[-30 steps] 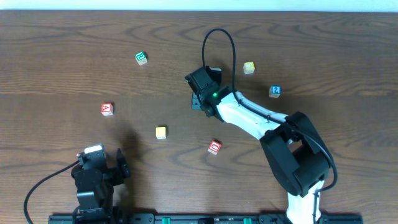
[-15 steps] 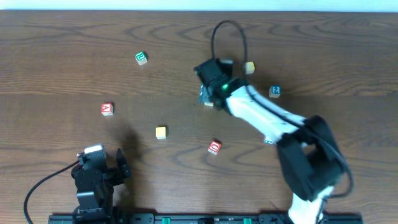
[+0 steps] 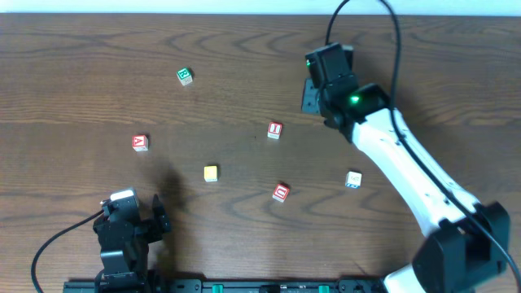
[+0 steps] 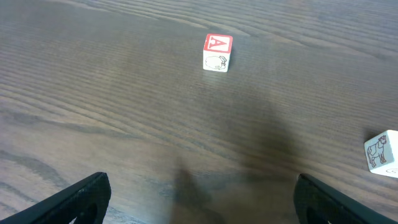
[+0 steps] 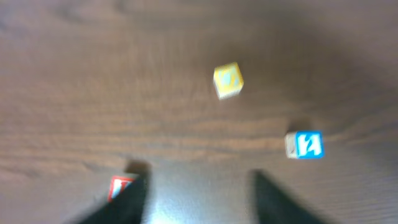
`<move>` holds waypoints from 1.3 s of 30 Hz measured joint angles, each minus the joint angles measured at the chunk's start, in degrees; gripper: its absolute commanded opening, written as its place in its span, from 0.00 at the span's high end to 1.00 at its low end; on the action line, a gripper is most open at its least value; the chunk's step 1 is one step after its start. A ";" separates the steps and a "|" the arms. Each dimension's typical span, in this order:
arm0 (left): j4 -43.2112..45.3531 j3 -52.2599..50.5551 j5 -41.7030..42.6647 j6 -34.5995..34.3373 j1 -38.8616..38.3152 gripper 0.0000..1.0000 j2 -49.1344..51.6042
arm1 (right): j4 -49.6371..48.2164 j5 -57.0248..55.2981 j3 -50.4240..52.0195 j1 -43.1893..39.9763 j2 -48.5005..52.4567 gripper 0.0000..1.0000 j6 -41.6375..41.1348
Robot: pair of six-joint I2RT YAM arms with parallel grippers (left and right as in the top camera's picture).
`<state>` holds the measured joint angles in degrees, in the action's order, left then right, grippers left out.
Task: Spell out Ai2
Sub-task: 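Move the right gripper to the blue '2' block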
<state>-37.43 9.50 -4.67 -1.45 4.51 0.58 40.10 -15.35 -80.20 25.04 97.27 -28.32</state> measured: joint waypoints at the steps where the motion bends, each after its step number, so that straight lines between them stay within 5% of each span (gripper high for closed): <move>1: 0.00 0.00 0.00 0.00 0.00 0.05 0.00 | -0.15 0.94 0.68 0.00 1.07 0.59 0.24; 4: 0.00 0.00 0.00 0.00 0.00 0.04 0.00 | -0.81 5.01 2.08 0.00 5.18 0.57 0.79; 9: 0.00 0.00 0.00 0.00 0.00 0.05 0.00 | -3.26 10.51 2.75 0.72 12.33 0.90 2.01; 13: 0.00 0.00 0.00 0.00 0.00 0.05 0.00 | -3.87 12.22 2.78 2.69 15.82 0.99 2.25; 39: 0.00 0.00 0.00 0.00 0.00 0.05 0.00 | -9.97 15.02 2.93 3.78 17.64 0.99 2.60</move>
<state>-37.43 9.50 -4.67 -1.45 4.51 0.58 30.13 -0.34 -77.28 28.82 114.91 -25.71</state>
